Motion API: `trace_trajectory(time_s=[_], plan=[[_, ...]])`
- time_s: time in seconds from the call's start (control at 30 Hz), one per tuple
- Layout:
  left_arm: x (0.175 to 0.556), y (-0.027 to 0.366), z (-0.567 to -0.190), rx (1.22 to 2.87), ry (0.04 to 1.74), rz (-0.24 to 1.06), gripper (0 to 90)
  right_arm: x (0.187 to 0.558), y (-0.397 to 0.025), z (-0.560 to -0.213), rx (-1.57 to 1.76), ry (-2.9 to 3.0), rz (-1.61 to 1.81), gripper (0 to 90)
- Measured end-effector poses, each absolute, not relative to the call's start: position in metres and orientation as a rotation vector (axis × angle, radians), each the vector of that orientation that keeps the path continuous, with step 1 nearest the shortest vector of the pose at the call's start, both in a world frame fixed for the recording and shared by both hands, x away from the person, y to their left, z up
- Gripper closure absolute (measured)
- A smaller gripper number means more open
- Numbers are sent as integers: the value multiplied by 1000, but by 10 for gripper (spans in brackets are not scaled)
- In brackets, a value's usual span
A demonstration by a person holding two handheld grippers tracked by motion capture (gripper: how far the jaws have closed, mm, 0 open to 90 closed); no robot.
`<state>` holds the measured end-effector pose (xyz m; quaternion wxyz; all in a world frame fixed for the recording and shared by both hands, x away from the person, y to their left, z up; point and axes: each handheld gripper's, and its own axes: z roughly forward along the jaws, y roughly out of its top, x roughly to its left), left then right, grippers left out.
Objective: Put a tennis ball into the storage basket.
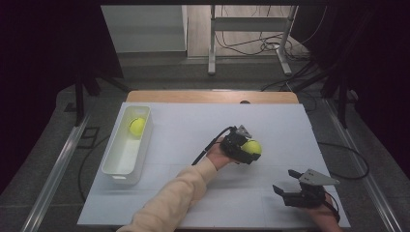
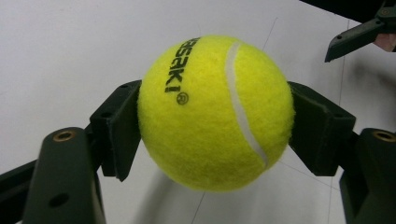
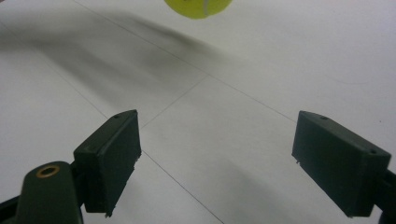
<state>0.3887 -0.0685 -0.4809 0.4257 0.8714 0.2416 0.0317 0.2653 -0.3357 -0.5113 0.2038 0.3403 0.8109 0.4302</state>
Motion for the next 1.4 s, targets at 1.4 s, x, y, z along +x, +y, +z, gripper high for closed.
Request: trace_trajectory(time_s=[1.4], plan=[[372,-29,-469,2134,626,129,261,265,-335,-511,951,2262,1191,157]])
